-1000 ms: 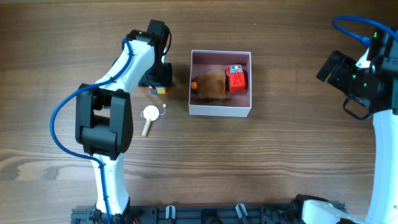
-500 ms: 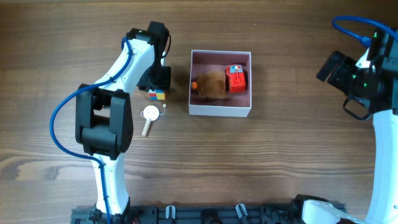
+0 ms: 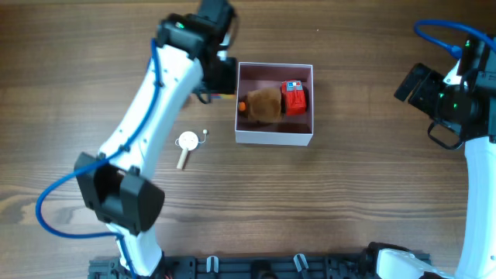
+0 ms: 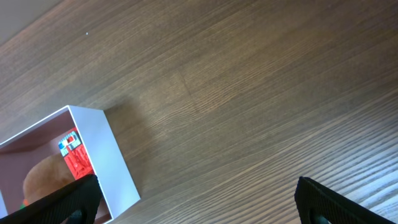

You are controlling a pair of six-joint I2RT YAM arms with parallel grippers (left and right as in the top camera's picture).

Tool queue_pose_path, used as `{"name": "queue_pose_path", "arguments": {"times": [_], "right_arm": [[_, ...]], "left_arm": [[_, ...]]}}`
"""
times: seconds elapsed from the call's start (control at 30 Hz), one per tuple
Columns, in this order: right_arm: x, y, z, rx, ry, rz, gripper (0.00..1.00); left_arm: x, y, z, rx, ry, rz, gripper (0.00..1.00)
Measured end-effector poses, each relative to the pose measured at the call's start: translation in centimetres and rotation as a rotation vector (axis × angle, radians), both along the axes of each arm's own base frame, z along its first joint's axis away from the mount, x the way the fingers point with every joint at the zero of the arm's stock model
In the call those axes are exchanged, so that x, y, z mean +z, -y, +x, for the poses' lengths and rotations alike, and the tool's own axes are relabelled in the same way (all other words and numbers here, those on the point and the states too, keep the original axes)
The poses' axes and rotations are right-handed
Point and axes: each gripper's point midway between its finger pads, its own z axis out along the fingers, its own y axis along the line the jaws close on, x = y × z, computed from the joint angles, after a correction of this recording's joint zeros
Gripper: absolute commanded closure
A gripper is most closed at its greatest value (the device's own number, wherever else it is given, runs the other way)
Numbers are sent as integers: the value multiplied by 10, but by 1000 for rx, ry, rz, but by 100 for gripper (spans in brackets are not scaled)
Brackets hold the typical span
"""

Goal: Pack container
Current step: 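Carry the cube right into the box and open the left gripper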

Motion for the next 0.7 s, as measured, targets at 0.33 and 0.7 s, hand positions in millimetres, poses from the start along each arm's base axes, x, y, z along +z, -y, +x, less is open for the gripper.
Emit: {"name": "queue_pose_path", "arguments": {"times": [0.33, 0.7], "right_arm": [[0, 0, 0, 0, 0, 0, 0], [0, 0, 0, 0, 0, 0, 0]], "left_arm": [[-3, 132, -45, -157, 59, -112, 80], [-64, 174, -54, -152, 6, -59, 80]]}}
